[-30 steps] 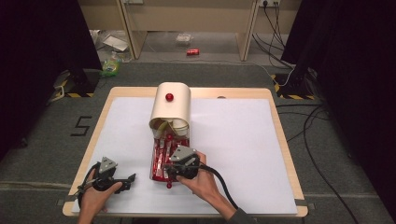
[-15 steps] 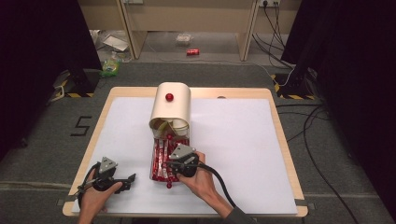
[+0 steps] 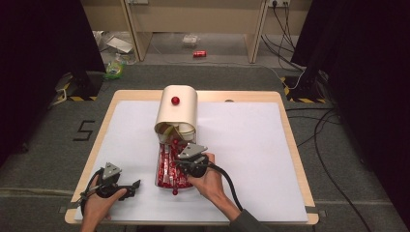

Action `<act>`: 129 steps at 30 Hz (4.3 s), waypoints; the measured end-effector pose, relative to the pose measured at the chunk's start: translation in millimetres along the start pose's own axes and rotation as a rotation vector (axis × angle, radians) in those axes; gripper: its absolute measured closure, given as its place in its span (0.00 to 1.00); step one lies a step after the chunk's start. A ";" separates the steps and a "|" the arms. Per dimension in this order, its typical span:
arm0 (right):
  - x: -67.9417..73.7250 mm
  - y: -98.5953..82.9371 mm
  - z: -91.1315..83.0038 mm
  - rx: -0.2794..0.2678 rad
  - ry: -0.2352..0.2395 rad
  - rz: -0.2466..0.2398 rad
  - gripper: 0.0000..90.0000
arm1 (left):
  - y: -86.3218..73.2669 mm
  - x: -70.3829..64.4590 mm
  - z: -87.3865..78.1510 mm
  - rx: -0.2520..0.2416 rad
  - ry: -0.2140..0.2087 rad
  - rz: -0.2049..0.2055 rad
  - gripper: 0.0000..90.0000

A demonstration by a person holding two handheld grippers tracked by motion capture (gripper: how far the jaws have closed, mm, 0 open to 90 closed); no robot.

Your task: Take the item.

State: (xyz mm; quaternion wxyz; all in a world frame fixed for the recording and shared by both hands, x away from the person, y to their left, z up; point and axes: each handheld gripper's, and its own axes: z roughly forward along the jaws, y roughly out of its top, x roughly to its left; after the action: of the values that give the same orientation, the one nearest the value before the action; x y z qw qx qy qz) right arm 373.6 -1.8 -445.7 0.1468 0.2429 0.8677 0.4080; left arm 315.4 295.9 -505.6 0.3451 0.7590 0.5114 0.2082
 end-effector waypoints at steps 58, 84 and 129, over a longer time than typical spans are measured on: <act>-8.1 -23.2 -82.6 -0.124 0.088 0.003 0.96 | -0.1 0.2 0.0 -0.001 -0.002 -0.002 0.08; -48.5 -52.9 -124.8 -0.154 -0.032 0.103 0.96 | -0.1 0.3 0.0 -0.001 -0.002 -0.002 0.08; -111.7 -89.7 -136.2 -0.136 -0.178 0.247 0.96 | 0.0 0.3 0.0 -0.001 -0.002 -0.002 0.08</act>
State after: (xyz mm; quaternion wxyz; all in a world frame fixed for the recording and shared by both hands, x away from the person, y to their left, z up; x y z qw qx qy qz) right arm 378.5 -198.2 -424.3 0.1879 0.3726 0.7850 0.4578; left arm 315.5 296.1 -505.6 0.3460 0.7585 0.5118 0.2074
